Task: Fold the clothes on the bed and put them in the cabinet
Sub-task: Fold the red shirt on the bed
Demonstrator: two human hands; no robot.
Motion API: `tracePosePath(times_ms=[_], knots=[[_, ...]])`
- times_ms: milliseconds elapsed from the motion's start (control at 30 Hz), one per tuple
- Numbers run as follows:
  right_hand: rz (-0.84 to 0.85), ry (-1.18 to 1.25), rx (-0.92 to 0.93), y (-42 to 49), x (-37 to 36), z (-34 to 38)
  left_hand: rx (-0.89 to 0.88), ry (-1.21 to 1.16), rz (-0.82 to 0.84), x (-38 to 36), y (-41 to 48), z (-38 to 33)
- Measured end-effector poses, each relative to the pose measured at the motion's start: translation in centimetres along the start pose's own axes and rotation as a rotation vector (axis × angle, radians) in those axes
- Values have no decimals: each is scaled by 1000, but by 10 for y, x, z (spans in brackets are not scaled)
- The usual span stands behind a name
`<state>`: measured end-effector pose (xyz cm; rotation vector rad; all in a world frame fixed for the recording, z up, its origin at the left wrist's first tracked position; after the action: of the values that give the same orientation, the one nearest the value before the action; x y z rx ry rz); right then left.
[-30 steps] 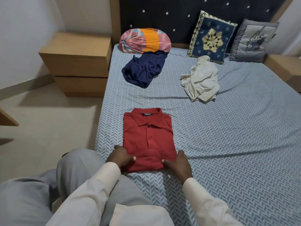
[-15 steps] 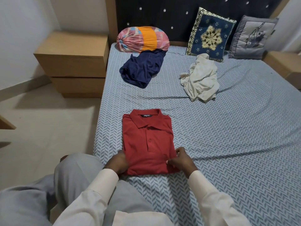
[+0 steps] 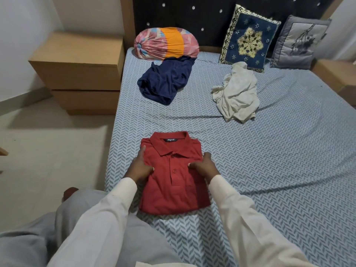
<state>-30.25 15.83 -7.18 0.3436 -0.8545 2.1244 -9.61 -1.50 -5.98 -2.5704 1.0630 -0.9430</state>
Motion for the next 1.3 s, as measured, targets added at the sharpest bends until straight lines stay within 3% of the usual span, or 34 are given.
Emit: tracePosePath(times_ms=[133, 300, 367, 500, 700, 867, 1133, 1300], knots=[[168, -289, 311, -4, -1, 14, -51, 129, 79, -8, 5, -2], [337, -23, 123, 0, 0, 3, -76, 155, 93, -16, 0, -8], [362, -116, 123, -1, -2, 10, -90, 161, 78, -17, -3, -12], [347, -533, 306, -13, -4, 45, -186, 175, 38, -16, -11, -27], [385, -570, 432, -43, -13, 92, -277, 161, 22, 10, -22, -36], [334, -552, 574, -59, -50, 144, -291, 99, -33, 68, -17, -15], [278, -665, 725, -66, -182, 229, -221, -31, -70, 194, 13, 57], [353, -630, 735, -130, -240, 306, -151, -47, -195, 298, -31, 67]])
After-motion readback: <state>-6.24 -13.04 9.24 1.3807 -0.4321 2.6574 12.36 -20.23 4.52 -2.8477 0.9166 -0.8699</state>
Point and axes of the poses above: each hand's wrist, its own y-axis towards the middle knuckle, its own x-axis out of the back of the hand, z = x × y, the point moved 6 cm from there along y, towards the middle knuckle, and after that the axes turned 2 degrees about -z, right-handed, at the moved point
